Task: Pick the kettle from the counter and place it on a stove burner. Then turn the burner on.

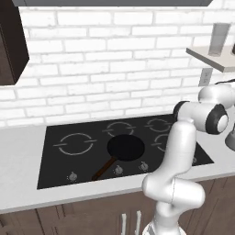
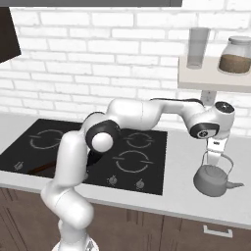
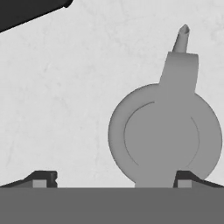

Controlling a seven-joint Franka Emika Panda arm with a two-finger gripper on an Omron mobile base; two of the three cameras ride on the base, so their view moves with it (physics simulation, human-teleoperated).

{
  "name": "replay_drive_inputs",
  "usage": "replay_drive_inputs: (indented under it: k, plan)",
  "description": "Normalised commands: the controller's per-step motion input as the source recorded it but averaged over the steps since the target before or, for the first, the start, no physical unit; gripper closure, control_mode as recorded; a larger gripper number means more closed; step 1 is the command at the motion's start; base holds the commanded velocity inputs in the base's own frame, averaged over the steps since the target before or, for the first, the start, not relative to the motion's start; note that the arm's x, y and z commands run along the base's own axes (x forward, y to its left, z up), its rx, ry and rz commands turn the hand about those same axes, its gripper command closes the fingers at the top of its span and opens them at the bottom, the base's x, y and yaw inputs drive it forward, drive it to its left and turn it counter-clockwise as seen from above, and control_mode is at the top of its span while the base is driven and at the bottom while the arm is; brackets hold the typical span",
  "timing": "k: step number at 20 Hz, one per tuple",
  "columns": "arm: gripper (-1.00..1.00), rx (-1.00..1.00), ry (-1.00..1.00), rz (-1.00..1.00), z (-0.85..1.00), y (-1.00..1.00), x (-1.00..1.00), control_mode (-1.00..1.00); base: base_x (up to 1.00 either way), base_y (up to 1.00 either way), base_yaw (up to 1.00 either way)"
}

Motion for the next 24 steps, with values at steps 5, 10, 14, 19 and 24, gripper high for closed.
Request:
replay_drive_inputs:
  k: [5,10,14,19,24]
  plan:
    - [1.0,-0.02,0.04,0.02,-0.03,-0.12,0.17,-1.0,0.0,0.0,0.0]
    - [1.0,-0.02,0.0,0.02,0.0,0.0,0.0,-1.0,0.0,0.0,0.0]
    - [1.0,0.0,0.0,0.0,0.0,0.0,0.0,-1.0,0.0,0.0,0.0]
    - [1.0,-0.01,-0.1,0.0,0.01,0.04,-0.16,-1.0,0.0,0.0,0.0]
    - [1.0,-0.15,-0.32,0.0,0.28,0.7,-0.6,-1.0,0.0,0.0,0.0]
